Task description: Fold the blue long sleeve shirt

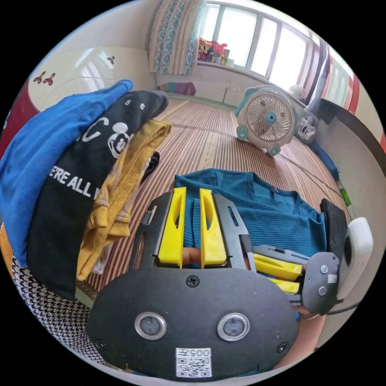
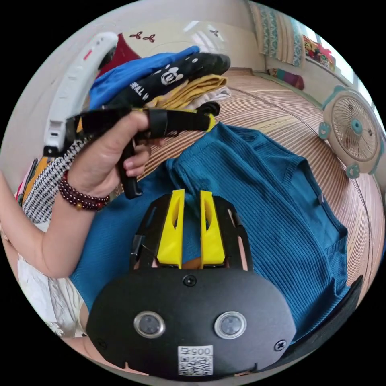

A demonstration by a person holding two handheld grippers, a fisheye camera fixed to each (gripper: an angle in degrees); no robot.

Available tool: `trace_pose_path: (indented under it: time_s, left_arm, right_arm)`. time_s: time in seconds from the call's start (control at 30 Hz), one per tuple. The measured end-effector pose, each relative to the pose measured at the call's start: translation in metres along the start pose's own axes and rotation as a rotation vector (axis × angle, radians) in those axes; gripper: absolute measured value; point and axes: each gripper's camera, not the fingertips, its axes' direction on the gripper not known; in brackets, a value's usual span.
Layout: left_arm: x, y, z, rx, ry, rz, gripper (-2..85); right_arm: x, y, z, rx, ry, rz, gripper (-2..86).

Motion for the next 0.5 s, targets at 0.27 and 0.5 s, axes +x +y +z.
trace_pose_path:
  time_s: [0.27, 0.5]
  left_arm:
    - [0.012, -0.005, 0.031, -0.193, -0.043, 0.080, 7.2]
    - [0.012, -0.001, 0.004, -0.091, 0.003, 0.136, 3.7]
  right_arm:
    - [0.046, 0.043, -0.052, 0.212, 0.056, 0.270, 4.7]
    - [0.050, 0.068, -0.070, 0.266, 0.143, 0.389, 4.6]
